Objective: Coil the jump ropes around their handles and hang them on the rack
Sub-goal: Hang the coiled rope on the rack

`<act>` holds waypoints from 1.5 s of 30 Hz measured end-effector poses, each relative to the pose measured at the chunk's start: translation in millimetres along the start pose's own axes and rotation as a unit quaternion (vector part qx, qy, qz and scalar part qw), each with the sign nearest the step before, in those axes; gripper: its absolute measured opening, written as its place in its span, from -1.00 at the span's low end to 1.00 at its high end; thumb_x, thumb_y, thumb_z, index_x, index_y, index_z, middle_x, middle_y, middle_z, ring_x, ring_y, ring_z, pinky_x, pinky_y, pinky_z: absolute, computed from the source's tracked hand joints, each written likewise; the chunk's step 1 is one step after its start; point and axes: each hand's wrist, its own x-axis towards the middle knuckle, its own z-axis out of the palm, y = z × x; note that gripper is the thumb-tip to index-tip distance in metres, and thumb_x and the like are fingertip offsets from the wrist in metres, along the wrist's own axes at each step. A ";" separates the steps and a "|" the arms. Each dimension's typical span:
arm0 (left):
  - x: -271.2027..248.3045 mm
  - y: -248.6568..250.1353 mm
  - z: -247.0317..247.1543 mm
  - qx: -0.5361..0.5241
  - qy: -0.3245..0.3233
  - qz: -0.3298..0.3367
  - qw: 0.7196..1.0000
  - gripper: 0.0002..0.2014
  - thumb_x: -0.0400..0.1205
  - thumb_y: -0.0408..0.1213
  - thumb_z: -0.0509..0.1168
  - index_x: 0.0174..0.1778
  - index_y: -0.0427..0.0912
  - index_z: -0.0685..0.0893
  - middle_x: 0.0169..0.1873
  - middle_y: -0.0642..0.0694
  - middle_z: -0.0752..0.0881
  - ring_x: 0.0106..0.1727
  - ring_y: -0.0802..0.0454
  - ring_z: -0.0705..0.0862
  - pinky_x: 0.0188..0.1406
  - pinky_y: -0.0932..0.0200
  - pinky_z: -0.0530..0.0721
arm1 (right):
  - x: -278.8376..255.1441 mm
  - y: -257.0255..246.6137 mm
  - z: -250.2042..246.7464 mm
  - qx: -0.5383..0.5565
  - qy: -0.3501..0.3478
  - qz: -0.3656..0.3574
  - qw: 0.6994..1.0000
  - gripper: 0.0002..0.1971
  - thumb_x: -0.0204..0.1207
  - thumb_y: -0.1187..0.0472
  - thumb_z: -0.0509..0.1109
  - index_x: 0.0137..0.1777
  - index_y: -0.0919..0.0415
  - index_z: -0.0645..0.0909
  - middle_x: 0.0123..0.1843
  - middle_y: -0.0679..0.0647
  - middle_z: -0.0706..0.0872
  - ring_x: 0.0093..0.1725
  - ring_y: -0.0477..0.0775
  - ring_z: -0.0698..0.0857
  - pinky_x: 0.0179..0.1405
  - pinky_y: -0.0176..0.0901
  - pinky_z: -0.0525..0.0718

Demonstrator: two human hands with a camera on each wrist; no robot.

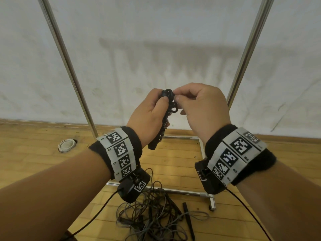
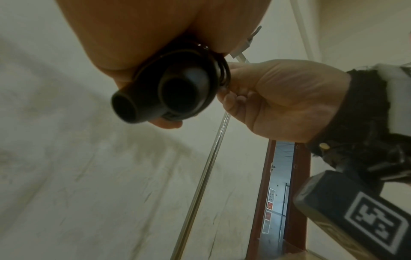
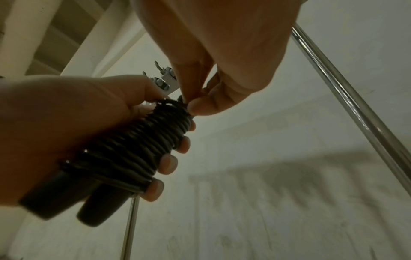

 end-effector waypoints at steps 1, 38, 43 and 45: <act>0.2 -0.3 -0.6 0.010 0.001 0.002 1.000 -0.78 0.73 0.00 0.09 0.15 0.13 0.61 -0.15 -0.02 0.80 -0.19 -0.24 0.81 -0.37 0.09 0.78 | -0.5 -0.1 0.2 -0.001 -0.007 0.007 1.000 -0.82 0.63 0.25 0.47 0.00 -0.07 0.84 -0.20 -0.21 0.82 -0.23 -0.19 0.81 -0.18 -0.37 0.77; 12.4 -27.0 -28.8 0.022 -0.308 -0.147 0.940 -0.65 0.60 0.19 0.42 0.12 0.02 0.73 -0.17 -0.18 0.78 -0.35 -0.18 0.74 -0.34 -0.05 0.74 | 6.5 23.3 -15.2 -0.278 -0.262 -0.206 0.901 -0.79 0.73 0.06 0.34 0.16 -0.13 0.82 -0.02 -0.31 0.61 -0.02 -0.26 0.52 -0.02 -0.54 0.35; 10.6 -23.5 -28.2 0.035 -0.313 -0.137 0.939 -0.84 0.63 0.10 0.42 0.01 0.15 0.74 -0.18 -0.18 0.80 -0.40 -0.13 0.76 -0.38 0.00 0.75 | -1.6 19.7 -12.7 -0.231 -0.217 -0.125 0.940 -0.87 0.75 0.05 0.28 0.04 -0.06 0.67 -0.09 -0.26 0.60 -0.07 -0.27 0.58 -0.11 -0.44 0.44; 8.5 -22.9 -27.7 0.050 -0.303 -0.127 0.943 -0.92 0.65 0.11 0.42 -0.07 0.24 0.73 -0.21 -0.14 0.81 -0.40 -0.12 0.75 -0.37 -0.01 0.75 | -2.2 16.9 -14.8 -0.178 -0.179 -0.078 0.964 -0.89 0.76 0.06 0.28 0.03 -0.10 0.62 -0.09 -0.25 0.66 -0.08 -0.27 0.64 -0.17 -0.45 0.53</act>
